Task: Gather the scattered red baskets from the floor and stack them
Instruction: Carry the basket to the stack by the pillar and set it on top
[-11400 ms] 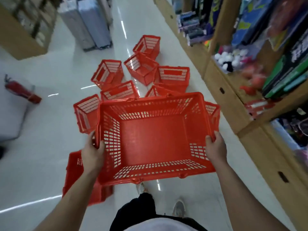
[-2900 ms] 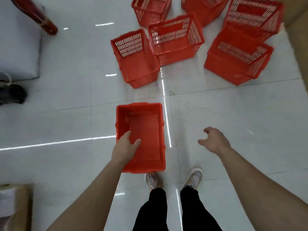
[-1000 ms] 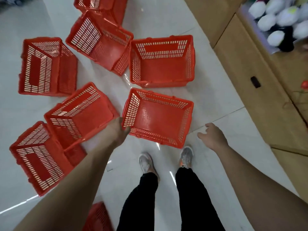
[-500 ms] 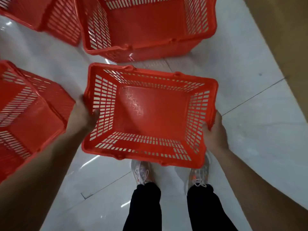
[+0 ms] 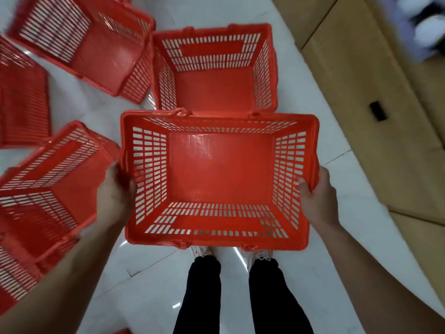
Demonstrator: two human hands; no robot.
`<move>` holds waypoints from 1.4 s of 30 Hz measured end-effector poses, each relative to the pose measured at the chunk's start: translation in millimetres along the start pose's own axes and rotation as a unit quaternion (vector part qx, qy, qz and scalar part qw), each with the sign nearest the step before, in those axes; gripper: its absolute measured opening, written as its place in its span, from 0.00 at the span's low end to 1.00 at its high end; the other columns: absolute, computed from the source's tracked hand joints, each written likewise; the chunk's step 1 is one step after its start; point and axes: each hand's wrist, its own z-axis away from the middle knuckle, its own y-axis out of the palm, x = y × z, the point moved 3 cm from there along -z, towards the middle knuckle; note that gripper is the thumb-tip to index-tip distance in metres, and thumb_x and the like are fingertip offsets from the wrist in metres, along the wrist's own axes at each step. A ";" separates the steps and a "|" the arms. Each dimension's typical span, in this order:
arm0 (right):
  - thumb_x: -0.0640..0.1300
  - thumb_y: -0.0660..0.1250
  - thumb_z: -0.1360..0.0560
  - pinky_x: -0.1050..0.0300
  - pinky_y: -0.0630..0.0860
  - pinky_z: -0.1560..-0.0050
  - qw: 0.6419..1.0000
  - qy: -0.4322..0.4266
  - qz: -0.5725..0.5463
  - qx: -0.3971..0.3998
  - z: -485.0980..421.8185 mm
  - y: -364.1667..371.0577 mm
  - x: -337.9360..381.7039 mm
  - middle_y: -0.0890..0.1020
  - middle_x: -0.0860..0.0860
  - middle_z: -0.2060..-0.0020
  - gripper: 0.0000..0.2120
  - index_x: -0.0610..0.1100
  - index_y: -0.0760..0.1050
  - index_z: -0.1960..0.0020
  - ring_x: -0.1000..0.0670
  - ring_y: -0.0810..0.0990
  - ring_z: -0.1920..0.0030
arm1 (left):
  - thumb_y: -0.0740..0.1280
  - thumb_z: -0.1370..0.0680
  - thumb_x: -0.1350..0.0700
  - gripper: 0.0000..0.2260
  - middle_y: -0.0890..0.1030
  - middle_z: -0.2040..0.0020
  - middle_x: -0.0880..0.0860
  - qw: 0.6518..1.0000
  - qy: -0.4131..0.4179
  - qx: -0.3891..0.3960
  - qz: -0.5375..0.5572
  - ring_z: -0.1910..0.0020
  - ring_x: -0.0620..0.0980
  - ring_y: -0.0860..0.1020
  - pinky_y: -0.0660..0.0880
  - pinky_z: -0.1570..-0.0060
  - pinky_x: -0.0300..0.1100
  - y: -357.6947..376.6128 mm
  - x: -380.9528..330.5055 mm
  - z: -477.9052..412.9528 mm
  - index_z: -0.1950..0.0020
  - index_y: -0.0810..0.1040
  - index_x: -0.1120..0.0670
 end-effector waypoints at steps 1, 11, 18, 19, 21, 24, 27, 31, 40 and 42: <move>0.43 0.65 0.20 0.49 0.77 0.46 1.000 -0.011 0.001 0.000 11.4 -25.3 19.8 0.83 0.44 0.42 0.19 0.45 0.67 0.30 0.39 0.81 0.43 | 0.66 0.21 0.58 0.20 0.80 0.38 0.61 1.000 0.000 -0.012 0.004 0.43 0.66 0.78 0.72 0.43 0.55 -27.1 -12.5 15.0 0.29 0.69 0.57; 0.40 0.65 0.20 0.56 0.69 0.49 0.982 -0.189 -0.018 0.015 124.6 -226.9 189.6 0.80 0.42 0.38 0.20 0.42 0.68 0.29 0.41 0.79 0.41 | 0.69 0.23 0.60 0.19 0.83 0.46 0.56 0.975 -0.040 -0.193 0.098 0.51 0.55 0.81 0.70 0.52 0.40 -254.7 -101.6 233.3 0.33 0.75 0.56; 0.44 0.66 0.20 0.46 0.74 0.48 0.950 -0.298 0.021 0.085 203.5 -257.7 254.7 0.81 0.38 0.42 0.18 0.43 0.69 0.32 0.35 0.80 0.44 | 0.70 0.23 0.60 0.21 0.78 0.46 0.45 0.924 -0.114 -0.335 0.147 0.49 0.44 0.76 0.67 0.49 0.34 -328.1 -88.3 420.0 0.30 0.74 0.54; 0.44 0.65 0.20 0.46 0.74 0.48 0.940 -0.324 0.028 0.105 220.1 -251.5 264.3 0.81 0.39 0.42 0.18 0.43 0.69 0.32 0.35 0.80 0.44 | 0.70 0.23 0.60 0.21 0.78 0.45 0.46 0.913 -0.139 -0.350 0.156 0.48 0.45 0.76 0.68 0.48 0.35 -330.8 -77.9 445.5 0.30 0.74 0.55; 0.42 0.66 0.21 0.48 0.73 0.45 0.916 -0.375 0.041 0.140 254.7 -235.9 279.9 0.81 0.40 0.40 0.19 0.43 0.69 0.30 0.36 0.80 0.42 | 0.70 0.23 0.59 0.21 0.82 0.43 0.53 0.891 -0.193 -0.379 0.161 0.47 0.52 0.80 0.72 0.46 0.42 -332.0 -54.1 496.2 0.29 0.73 0.55; 0.41 0.67 0.22 0.50 0.72 0.42 0.877 -0.429 0.078 0.200 308.7 -201.7 290.6 0.80 0.39 0.39 0.22 0.41 0.69 0.29 0.38 0.79 0.40 | 0.70 0.23 0.59 0.21 0.82 0.43 0.62 0.857 -0.276 -0.407 0.153 0.45 0.61 0.80 0.72 0.46 0.48 -324.9 -17.8 575.4 0.30 0.73 0.58; 0.44 0.66 0.22 0.48 0.74 0.41 0.832 -0.474 0.125 0.259 373.2 -161.7 290.7 0.81 0.40 0.39 0.23 0.42 0.68 0.29 0.38 0.80 0.40 | 0.69 0.23 0.60 0.20 0.82 0.43 0.61 0.816 -0.342 -0.433 0.172 0.45 0.61 0.79 0.68 0.48 0.43 -313.3 13.8 659.9 0.31 0.74 0.59; 0.42 0.66 0.21 0.51 0.73 0.45 0.759 -0.541 0.163 0.324 479.5 -112.4 279.5 0.81 0.40 0.42 0.19 0.42 0.70 0.31 0.38 0.80 0.42 | 0.69 0.23 0.60 0.21 0.81 0.40 0.61 0.752 -0.425 -0.462 0.202 0.43 0.61 0.79 0.71 0.43 0.49 -281.4 74.6 770.8 0.30 0.73 0.57; 0.47 0.65 0.22 0.46 0.77 0.46 0.626 -0.625 0.242 0.398 722.8 -13.4 208.6 0.84 0.41 0.46 0.18 0.49 0.69 0.32 0.36 0.82 0.46 | 0.67 0.22 0.57 0.16 0.82 0.46 0.54 0.594 -0.544 -0.517 0.289 0.50 0.57 0.81 0.76 0.48 0.52 -211.8 179.1 984.3 0.34 0.73 0.53; 0.46 0.66 0.22 0.46 0.76 0.46 0.599 -0.639 0.256 0.409 767.6 4.7 195.0 0.83 0.40 0.46 0.18 0.47 0.70 0.33 0.36 0.81 0.45 | 0.67 0.21 0.54 0.16 0.82 0.45 0.52 0.569 -0.559 -0.519 0.308 0.51 0.55 0.81 0.78 0.48 0.53 -198.3 200.3 1016.8 0.33 0.72 0.51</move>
